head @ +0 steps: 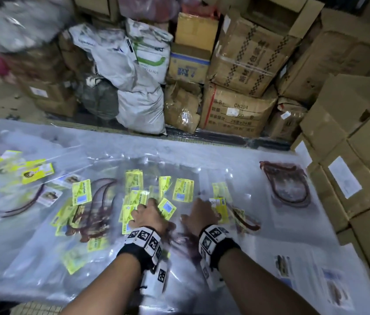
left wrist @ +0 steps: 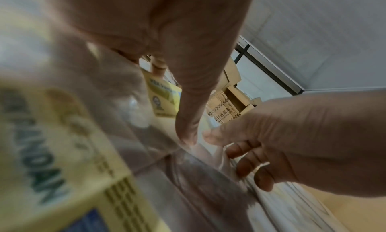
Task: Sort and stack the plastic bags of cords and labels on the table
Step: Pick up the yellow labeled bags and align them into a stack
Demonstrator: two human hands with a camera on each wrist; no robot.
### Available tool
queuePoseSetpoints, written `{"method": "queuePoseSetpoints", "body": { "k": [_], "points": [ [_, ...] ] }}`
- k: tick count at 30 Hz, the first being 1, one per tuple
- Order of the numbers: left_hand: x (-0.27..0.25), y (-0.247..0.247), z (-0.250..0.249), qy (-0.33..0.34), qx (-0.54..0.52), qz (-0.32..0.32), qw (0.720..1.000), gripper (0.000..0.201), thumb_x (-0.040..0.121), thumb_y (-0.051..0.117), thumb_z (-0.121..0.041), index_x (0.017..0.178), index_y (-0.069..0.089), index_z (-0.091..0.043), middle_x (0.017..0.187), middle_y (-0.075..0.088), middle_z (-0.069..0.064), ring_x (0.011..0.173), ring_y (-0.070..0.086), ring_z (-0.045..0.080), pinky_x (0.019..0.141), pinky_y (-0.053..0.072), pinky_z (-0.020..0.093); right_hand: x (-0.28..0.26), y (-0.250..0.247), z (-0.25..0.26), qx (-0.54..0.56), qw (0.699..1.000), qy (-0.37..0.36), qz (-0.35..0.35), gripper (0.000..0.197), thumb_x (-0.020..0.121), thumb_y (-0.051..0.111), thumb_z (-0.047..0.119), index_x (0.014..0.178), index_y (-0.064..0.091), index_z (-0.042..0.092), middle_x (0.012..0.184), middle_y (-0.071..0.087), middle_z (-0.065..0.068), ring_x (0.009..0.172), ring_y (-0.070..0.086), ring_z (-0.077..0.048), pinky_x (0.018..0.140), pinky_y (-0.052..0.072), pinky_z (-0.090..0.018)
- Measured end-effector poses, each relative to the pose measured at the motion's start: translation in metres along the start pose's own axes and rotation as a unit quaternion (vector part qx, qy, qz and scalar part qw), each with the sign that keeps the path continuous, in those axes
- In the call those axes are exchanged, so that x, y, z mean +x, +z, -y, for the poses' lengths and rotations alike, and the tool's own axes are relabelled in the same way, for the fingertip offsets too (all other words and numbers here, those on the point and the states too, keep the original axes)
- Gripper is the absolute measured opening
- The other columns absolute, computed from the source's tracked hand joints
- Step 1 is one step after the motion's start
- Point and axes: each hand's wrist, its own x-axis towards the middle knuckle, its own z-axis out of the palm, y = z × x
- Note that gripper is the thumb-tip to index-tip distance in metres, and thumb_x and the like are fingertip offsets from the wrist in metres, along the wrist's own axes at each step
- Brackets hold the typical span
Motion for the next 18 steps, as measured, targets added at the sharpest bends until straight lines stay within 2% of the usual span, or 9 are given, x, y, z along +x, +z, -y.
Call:
{"method": "queuePoseSetpoints", "body": {
  "k": [3, 5, 8, 10, 11, 13, 14, 16, 18],
  "points": [
    [0.005, -0.007, 0.005, -0.001, -0.019, 0.012, 1.000, 0.087, 0.057, 0.088, -0.049, 0.128, 0.043, -0.024, 0.131, 0.048, 0.008, 0.123, 0.041, 0.031, 0.099, 0.039, 0.045, 0.005, 0.003, 0.005, 0.020, 1.000, 0.018, -0.002, 0.069, 0.080, 0.075, 0.039, 0.133, 0.044, 0.007, 0.134, 0.049, -0.018, 0.123, 0.053, -0.034, 0.099, 0.047, -0.038],
    [0.007, -0.012, 0.009, 0.022, -0.065, 0.022, 0.997, 0.085, 0.058, 0.088, -0.047, 0.124, 0.042, -0.020, 0.124, 0.054, 0.007, 0.114, 0.050, 0.030, 0.094, 0.046, 0.040, 0.006, 0.006, 0.010, 0.041, 0.999, 0.024, -0.004, 0.061, 0.076, 0.074, 0.036, 0.124, 0.051, 0.006, 0.127, 0.054, -0.018, 0.114, 0.057, -0.033, 0.093, 0.050, -0.036],
    [0.012, -0.019, 0.017, 0.037, -0.180, 0.054, 0.981, 0.079, 0.062, 0.091, -0.034, 0.118, 0.039, -0.014, 0.111, 0.060, 0.008, 0.093, 0.058, 0.027, 0.076, 0.048, 0.032, 0.008, 0.010, 0.016, 0.068, 0.997, 0.032, -0.025, 0.044, 0.084, 0.063, 0.034, 0.114, 0.057, 0.002, 0.119, 0.060, -0.020, 0.107, 0.060, -0.033, 0.089, 0.052, -0.037],
    [0.018, -0.024, 0.024, 0.038, -0.233, 0.060, 0.970, 0.077, 0.060, 0.092, -0.033, 0.114, 0.040, -0.015, 0.105, 0.060, 0.007, 0.091, 0.060, 0.027, 0.073, 0.047, 0.031, 0.010, 0.011, 0.019, 0.070, 0.995, 0.051, -0.041, 0.039, 0.091, 0.056, 0.031, 0.115, 0.057, 0.001, 0.122, 0.058, -0.022, 0.107, 0.060, -0.035, 0.092, 0.051, -0.040],
    [0.022, -0.026, 0.027, 0.041, -0.260, 0.059, 0.963, 0.075, 0.060, 0.091, -0.036, 0.112, 0.042, -0.016, 0.103, 0.061, 0.006, 0.091, 0.061, 0.026, 0.074, 0.048, 0.031, 0.011, 0.012, 0.021, 0.066, 0.995, 0.066, -0.045, 0.042, 0.092, 0.057, 0.033, 0.118, 0.056, 0.001, 0.126, 0.055, -0.023, 0.110, 0.058, -0.037, 0.095, 0.050, -0.041],
    [0.030, -0.034, 0.032, 0.043, -0.306, 0.071, 0.948, 0.064, 0.066, 0.085, -0.039, 0.112, 0.045, -0.018, 0.104, 0.062, 0.007, 0.087, 0.063, 0.023, 0.077, 0.051, 0.031, 0.013, 0.014, 0.026, 0.044, 0.994, 0.093, -0.042, 0.060, 0.091, 0.061, 0.043, 0.131, 0.050, 0.001, 0.135, 0.049, -0.025, 0.121, 0.053, -0.038, 0.101, 0.046, -0.040],
    [0.033, -0.039, 0.034, 0.045, -0.316, 0.078, 0.944, 0.051, 0.075, 0.079, -0.032, 0.112, 0.047, -0.017, 0.104, 0.062, 0.007, 0.082, 0.062, 0.020, 0.073, 0.050, 0.029, 0.013, 0.014, 0.030, 0.037, 0.993, 0.105, -0.043, 0.071, 0.088, 0.064, 0.049, 0.136, 0.045, 0.001, 0.138, 0.048, -0.024, 0.124, 0.051, -0.038, 0.102, 0.045, -0.039],
    [0.039, -0.047, 0.041, 0.059, -0.308, 0.091, 0.945, 0.026, 0.088, 0.063, -0.014, 0.110, 0.051, -0.015, 0.101, 0.060, 0.009, 0.071, 0.056, 0.014, 0.059, 0.044, 0.023, 0.013, 0.016, 0.038, 0.035, 0.991, 0.121, -0.053, 0.087, 0.079, 0.071, 0.055, 0.140, 0.041, 0.001, 0.138, 0.051, -0.022, 0.124, 0.052, -0.036, 0.101, 0.047, -0.039],
    [0.045, -0.051, 0.049, 0.087, -0.273, 0.109, 0.952, 0.022, 0.090, 0.054, -0.007, 0.111, 0.057, -0.013, 0.103, 0.063, 0.011, 0.069, 0.054, 0.011, 0.053, 0.040, 0.018, 0.022, 0.024, 0.042, 0.040, 0.988, 0.136, -0.064, 0.097, 0.064, 0.075, 0.060, 0.138, 0.046, 0.004, 0.134, 0.056, -0.019, 0.120, 0.056, -0.036, 0.099, 0.049, -0.039]
  ]
}}
